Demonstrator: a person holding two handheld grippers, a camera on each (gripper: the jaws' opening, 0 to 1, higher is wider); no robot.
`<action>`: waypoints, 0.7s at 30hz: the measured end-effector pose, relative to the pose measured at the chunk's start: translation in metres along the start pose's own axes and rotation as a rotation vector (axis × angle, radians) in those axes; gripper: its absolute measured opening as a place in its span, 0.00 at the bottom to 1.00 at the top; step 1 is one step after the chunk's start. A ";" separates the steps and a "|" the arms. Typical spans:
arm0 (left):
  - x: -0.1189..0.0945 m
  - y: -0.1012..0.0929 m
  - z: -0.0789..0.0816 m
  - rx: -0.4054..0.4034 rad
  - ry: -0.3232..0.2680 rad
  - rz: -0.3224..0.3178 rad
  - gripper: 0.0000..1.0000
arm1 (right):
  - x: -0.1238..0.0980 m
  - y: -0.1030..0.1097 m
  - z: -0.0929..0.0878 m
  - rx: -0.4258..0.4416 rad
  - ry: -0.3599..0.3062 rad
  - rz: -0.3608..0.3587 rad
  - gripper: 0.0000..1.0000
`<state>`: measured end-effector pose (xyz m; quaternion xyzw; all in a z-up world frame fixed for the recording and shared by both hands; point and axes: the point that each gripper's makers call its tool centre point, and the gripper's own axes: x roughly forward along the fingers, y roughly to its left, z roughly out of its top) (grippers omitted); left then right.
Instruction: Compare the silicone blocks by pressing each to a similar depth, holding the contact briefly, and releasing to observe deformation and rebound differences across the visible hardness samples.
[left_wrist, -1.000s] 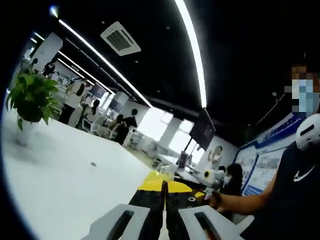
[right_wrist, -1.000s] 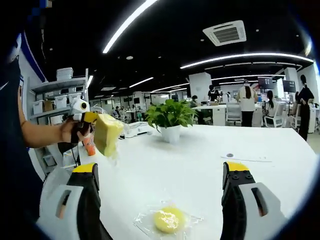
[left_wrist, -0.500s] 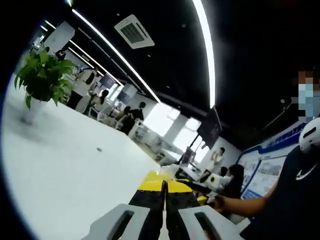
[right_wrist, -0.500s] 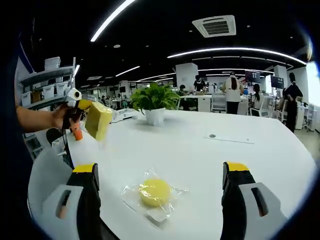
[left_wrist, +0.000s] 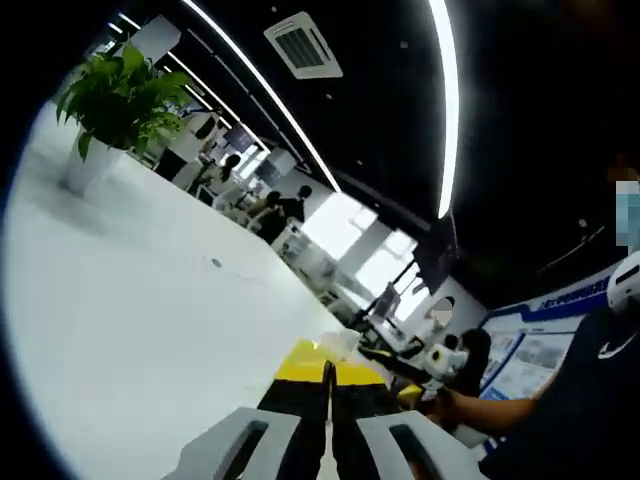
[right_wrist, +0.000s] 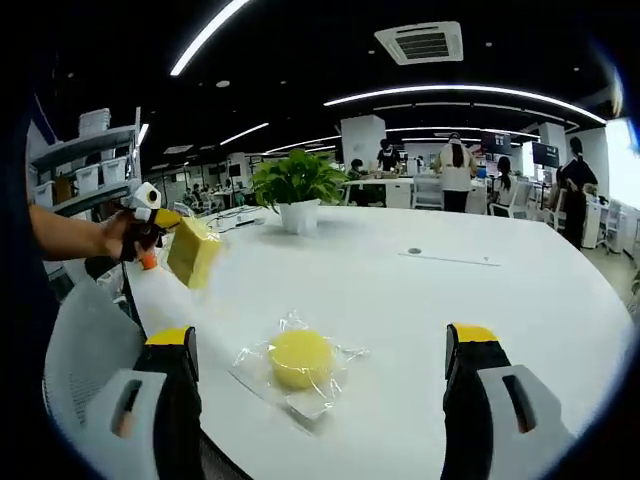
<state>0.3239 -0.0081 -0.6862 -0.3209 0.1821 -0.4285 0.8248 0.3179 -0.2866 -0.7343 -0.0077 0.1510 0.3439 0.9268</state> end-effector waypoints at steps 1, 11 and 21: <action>0.000 0.003 -0.001 -0.007 0.000 0.004 0.00 | 0.000 0.000 -0.001 -0.002 0.003 0.000 0.96; 0.000 0.052 -0.028 -0.119 0.048 0.064 0.00 | 0.001 -0.001 -0.010 0.018 0.022 -0.002 0.96; -0.005 0.104 -0.034 0.110 0.106 0.245 0.00 | 0.002 0.000 -0.015 0.029 0.030 -0.006 0.96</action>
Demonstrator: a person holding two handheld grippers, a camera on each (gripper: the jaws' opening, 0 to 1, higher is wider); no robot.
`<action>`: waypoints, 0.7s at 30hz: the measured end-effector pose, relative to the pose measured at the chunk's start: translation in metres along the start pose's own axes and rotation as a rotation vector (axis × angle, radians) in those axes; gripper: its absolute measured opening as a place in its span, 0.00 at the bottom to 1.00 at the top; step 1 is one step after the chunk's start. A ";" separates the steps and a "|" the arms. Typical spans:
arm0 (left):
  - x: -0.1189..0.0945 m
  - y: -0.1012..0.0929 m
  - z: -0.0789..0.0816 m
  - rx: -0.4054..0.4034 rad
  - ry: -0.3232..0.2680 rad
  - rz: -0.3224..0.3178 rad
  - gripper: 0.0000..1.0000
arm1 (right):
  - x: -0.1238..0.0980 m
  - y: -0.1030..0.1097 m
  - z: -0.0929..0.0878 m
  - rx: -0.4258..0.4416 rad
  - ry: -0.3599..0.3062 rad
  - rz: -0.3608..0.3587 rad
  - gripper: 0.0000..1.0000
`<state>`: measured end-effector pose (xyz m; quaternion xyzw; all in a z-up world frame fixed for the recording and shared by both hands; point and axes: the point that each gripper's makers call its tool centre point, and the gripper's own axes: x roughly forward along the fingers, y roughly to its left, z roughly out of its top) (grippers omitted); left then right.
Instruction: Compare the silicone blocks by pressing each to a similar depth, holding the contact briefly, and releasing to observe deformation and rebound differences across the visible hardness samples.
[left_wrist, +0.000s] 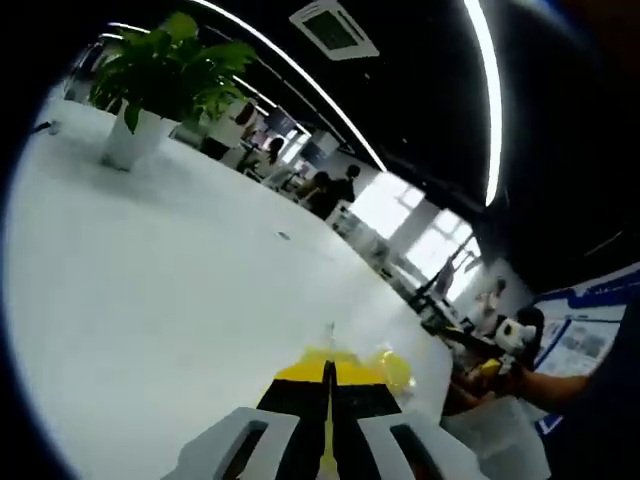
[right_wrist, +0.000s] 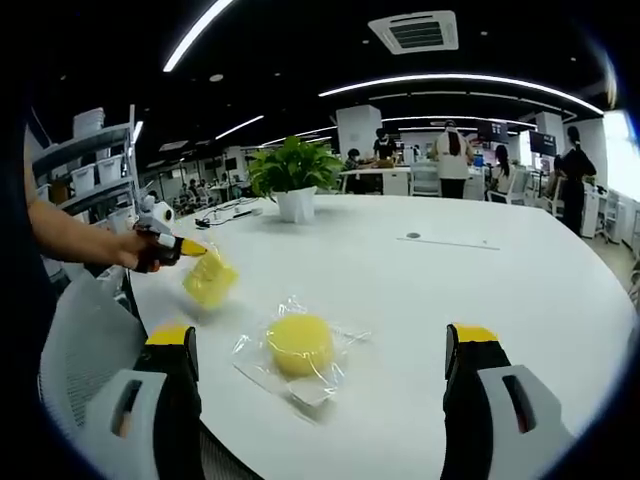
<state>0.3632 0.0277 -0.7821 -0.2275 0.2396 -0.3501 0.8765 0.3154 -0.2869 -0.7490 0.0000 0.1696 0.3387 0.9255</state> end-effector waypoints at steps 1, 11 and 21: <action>0.000 0.006 -0.002 0.020 0.006 0.015 0.00 | 0.000 0.000 -0.001 0.000 0.003 -0.001 0.96; 0.008 0.031 -0.019 0.027 0.053 0.069 0.00 | 0.003 -0.001 -0.002 0.000 0.015 -0.005 0.96; 0.011 0.039 -0.042 0.066 0.115 0.086 0.00 | 0.004 -0.002 -0.008 0.004 0.033 -0.008 0.96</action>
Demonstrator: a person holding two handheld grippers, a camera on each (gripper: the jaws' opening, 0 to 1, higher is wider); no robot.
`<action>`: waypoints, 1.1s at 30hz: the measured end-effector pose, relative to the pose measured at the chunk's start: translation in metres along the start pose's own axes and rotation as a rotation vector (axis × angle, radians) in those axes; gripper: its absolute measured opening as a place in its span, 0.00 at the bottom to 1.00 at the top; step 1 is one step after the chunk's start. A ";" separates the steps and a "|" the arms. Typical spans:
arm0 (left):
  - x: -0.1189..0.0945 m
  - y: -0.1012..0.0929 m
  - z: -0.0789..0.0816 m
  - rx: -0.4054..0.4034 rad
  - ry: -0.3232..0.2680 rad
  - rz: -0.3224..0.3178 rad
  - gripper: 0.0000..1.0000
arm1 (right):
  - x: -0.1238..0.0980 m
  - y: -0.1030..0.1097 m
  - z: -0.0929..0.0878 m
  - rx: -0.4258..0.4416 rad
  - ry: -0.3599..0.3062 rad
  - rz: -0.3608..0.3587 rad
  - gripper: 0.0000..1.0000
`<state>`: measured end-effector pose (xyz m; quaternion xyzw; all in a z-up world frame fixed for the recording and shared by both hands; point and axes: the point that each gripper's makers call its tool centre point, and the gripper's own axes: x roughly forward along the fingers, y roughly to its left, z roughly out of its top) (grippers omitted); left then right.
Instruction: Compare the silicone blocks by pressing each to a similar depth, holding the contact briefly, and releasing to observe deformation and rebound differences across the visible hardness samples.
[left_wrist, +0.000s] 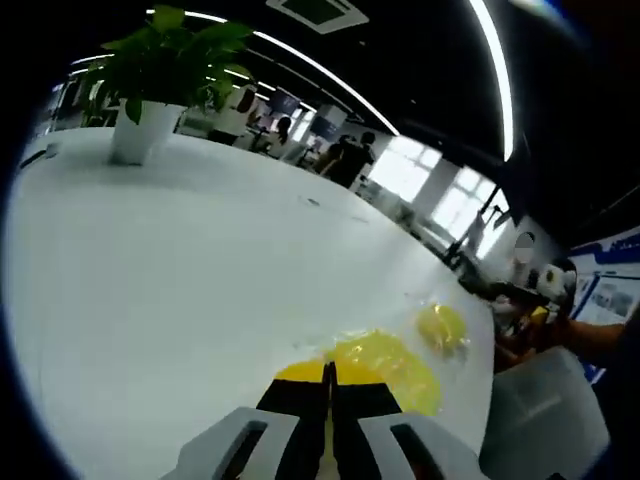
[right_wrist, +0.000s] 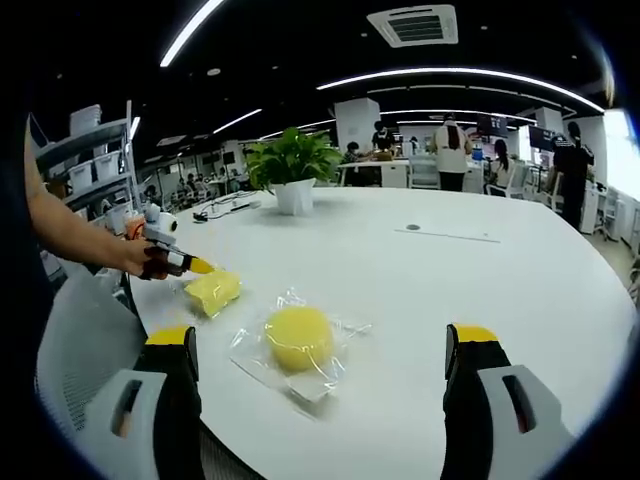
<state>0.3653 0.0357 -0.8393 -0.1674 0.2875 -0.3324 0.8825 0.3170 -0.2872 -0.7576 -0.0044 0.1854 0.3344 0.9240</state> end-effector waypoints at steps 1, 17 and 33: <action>0.000 0.001 0.000 0.002 0.001 0.007 0.00 | 0.000 0.000 0.000 0.000 0.002 -0.001 0.96; -0.042 0.011 0.047 0.065 -0.223 0.163 0.79 | 0.001 -0.004 -0.002 0.020 0.011 -0.007 0.96; -0.128 -0.017 0.002 0.238 -0.107 0.263 1.00 | -0.004 -0.012 -0.014 0.032 0.048 0.005 0.96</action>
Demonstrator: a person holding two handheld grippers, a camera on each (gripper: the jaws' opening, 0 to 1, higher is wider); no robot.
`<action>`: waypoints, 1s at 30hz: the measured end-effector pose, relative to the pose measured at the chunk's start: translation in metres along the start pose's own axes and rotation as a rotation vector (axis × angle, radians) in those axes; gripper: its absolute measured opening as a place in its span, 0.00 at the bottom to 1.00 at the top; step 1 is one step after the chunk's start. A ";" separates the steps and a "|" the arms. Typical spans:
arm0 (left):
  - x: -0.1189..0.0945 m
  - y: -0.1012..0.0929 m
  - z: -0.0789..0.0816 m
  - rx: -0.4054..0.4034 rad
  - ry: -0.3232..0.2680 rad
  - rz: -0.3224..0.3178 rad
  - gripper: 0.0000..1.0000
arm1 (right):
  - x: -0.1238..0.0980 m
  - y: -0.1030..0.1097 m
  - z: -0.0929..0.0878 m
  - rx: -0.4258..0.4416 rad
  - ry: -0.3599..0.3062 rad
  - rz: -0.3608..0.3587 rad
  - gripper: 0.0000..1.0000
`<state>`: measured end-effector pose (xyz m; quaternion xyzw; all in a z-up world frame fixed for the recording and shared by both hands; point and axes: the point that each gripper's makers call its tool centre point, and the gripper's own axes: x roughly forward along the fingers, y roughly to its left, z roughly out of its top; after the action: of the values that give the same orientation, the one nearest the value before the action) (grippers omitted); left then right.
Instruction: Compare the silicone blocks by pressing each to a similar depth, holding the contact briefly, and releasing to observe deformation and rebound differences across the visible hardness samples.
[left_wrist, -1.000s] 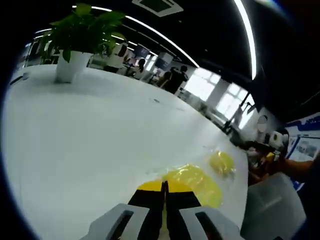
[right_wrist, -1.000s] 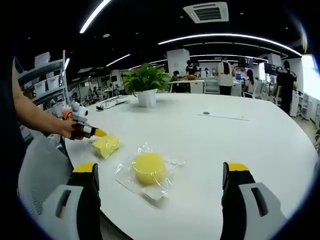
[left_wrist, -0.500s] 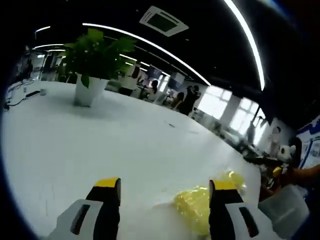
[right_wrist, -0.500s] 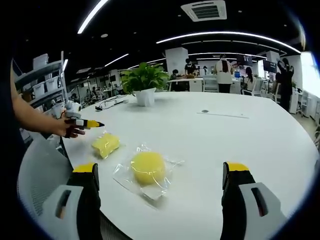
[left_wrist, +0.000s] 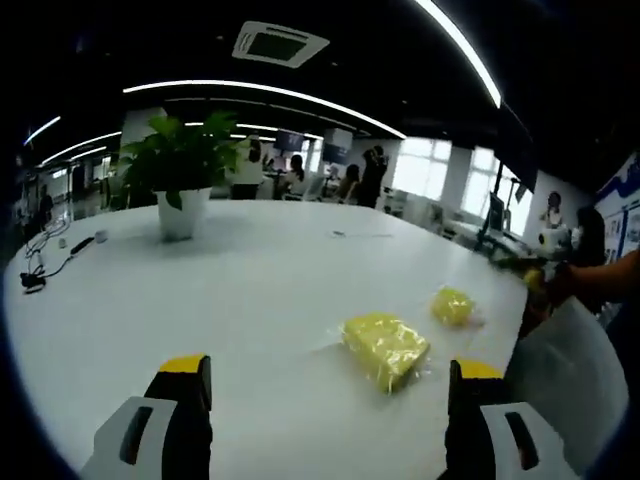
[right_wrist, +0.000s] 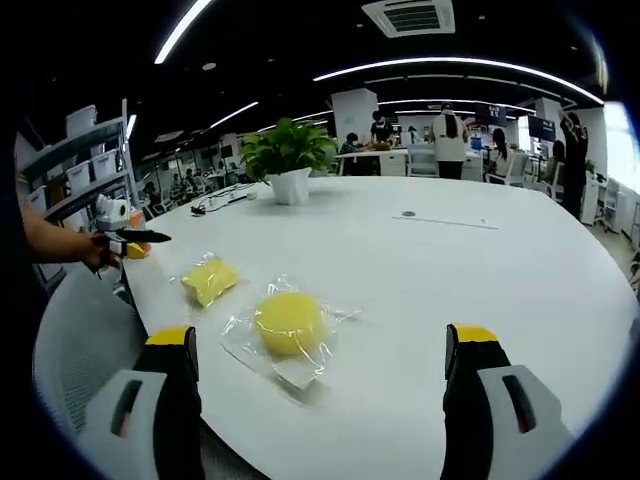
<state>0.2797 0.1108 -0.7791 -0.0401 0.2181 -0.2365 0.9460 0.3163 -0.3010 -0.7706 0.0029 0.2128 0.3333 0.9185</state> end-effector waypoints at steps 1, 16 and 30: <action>-0.006 0.002 0.001 0.004 -0.003 0.021 1.00 | -0.001 0.002 0.000 -0.005 0.008 0.008 0.96; -0.018 -0.003 0.017 -0.075 -0.017 0.047 1.00 | -0.007 -0.002 0.002 0.000 0.016 0.011 0.96; 0.037 -0.064 0.045 -0.123 0.046 -0.097 1.00 | -0.015 -0.007 -0.001 -0.010 0.008 0.016 0.96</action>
<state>0.3013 0.0359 -0.7417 -0.1032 0.2515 -0.2690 0.9240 0.3105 -0.3158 -0.7669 -0.0011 0.2147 0.3416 0.9150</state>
